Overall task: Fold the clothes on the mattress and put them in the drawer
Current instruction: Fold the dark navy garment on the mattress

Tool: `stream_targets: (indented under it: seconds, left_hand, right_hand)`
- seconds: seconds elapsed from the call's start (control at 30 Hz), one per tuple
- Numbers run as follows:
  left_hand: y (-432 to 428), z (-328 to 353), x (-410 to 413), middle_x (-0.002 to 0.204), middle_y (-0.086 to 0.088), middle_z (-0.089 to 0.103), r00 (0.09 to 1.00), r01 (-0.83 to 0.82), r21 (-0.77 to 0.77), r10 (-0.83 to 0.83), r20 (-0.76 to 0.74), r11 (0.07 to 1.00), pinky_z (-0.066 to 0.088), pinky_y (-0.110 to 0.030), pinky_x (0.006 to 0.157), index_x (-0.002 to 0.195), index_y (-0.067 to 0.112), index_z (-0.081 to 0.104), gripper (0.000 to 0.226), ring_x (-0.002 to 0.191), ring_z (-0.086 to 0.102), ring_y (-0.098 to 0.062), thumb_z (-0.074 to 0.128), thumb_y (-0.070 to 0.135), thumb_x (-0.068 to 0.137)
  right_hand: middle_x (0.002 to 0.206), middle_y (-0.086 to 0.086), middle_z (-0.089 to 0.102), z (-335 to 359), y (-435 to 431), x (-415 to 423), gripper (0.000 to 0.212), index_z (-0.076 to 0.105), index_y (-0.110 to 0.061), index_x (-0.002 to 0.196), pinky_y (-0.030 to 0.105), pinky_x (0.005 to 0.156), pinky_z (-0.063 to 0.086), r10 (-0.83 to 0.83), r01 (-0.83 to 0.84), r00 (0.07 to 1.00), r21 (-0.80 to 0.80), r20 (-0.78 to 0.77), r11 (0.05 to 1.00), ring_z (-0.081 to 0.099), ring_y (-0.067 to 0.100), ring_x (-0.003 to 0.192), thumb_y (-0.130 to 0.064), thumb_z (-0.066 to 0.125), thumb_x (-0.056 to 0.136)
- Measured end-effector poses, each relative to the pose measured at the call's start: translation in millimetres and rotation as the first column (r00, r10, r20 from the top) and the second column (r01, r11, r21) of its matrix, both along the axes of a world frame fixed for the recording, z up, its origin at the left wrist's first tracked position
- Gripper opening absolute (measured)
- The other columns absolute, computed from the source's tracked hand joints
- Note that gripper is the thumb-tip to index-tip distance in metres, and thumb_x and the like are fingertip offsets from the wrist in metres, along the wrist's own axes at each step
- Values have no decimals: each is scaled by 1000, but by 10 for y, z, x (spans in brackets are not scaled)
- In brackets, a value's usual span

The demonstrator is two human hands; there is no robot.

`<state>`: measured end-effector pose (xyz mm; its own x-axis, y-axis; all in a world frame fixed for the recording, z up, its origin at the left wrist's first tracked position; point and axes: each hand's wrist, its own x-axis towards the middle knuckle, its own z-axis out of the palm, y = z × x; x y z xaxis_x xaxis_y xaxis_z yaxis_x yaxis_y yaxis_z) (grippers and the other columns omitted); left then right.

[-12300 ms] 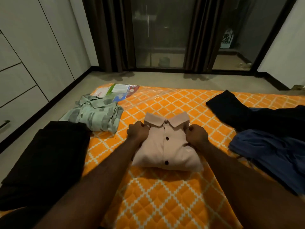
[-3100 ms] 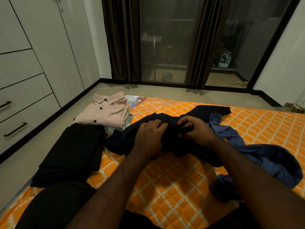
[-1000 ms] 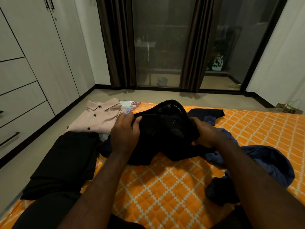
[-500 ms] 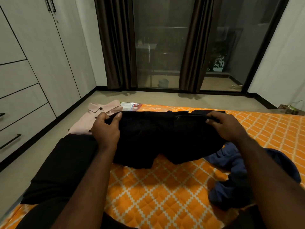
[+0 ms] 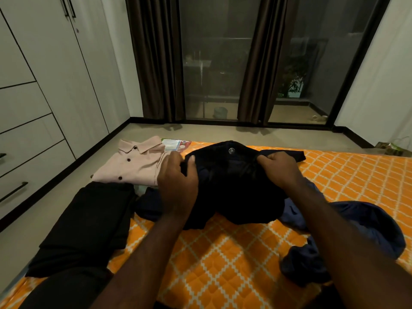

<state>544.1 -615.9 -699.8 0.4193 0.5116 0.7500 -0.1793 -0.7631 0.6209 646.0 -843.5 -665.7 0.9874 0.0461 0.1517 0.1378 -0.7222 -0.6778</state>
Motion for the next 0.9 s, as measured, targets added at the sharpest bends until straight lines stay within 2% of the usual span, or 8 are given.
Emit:
stream_targets:
  seconds: [0.1, 0.27, 0.33, 0.5, 0.6, 0.7, 0.8, 0.9]
  left_hand:
    - [-180, 41, -31, 74, -1, 42, 994, 94, 27, -95, 45, 995, 28, -19, 60, 77, 13, 42, 33, 67, 34, -13, 72, 12, 92]
    - [-458, -24, -82, 77, 6, 37, 960, 278, 12, -279, 28, 960, 30, -14, 62, 78, 19, 39, 37, 67, 31, -8, 73, 14, 92]
    - [-569, -72, -103, 78, 7, 37, 935, 355, 22, -355, 6, 935, 30, -13, 63, 79, 20, 38, 38, 67, 33, -5, 74, 18, 91]
    - [-670, -112, -129, 75, 13, 34, 909, 416, -76, -414, 46, 906, 30, -12, 63, 78, 20, 37, 37, 67, 35, -2, 69, 28, 94]
    - [-638, -86, -149, 75, 12, 36, 898, 440, -100, -438, 40, 893, 32, -11, 63, 78, 20, 39, 41, 67, 37, -2, 66, 49, 91]
    - [-642, -68, -185, 86, 8, 45, 869, 483, -94, -489, -71, 871, 38, -10, 66, 87, 18, 48, 56, 77, 45, -2, 77, 64, 71]
    - [-586, -103, -168, 104, 9, 48, 825, 530, -38, -525, -209, 847, 45, -12, 75, 106, 23, 52, 71, 94, 48, -2, 86, 64, 58]
    - [-535, -137, -121, 111, 11, 49, 841, 512, 19, -497, -213, 859, 48, -24, 81, 115, 22, 55, 56, 101, 49, -10, 87, 43, 73]
  right_hand:
    - [66, 17, 58, 26, 117, -108, 43, 60, 0, 70, 36, 59, 41, 63, -57, 997, 106, -54, 993, 57, 26, 63, -36, 62, 94]
    - [97, 22, 70, 118, 317, -345, 32, 65, 1, 96, 42, 75, 55, 254, -134, 941, 444, -224, 886, 71, 34, 89, -30, 69, 94]
    - [89, 21, 68, 133, 418, -433, 29, 65, 0, 94, 44, 75, 56, 295, -123, 920, 527, -257, 841, 71, 32, 83, -29, 69, 95]
    - [68, 4, 64, 95, 610, -587, 26, 61, -7, 83, 31, 60, 52, 358, -53, 881, 688, -309, 724, 67, 16, 65, -26, 62, 101]
    - [91, 12, 70, 61, 648, -584, 31, 64, 0, 105, 35, 69, 56, 358, -10, 879, 738, -316, 675, 71, 24, 83, -30, 61, 102]
    - [98, 14, 73, 51, 641, -562, 32, 66, -1, 112, 37, 72, 58, 342, 42, 881, 773, -327, 633, 73, 25, 87, -31, 61, 102]
    - [100, 12, 74, 57, 582, -524, 28, 67, -5, 114, 34, 69, 57, 349, 92, 880, 836, -322, 541, 72, 26, 95, -29, 62, 101]
    - [81, 9, 64, 25, 515, -468, 37, 61, 1, 128, 30, 59, 56, 455, 111, 835, 904, -310, 412, 63, 25, 86, -26, 58, 103]
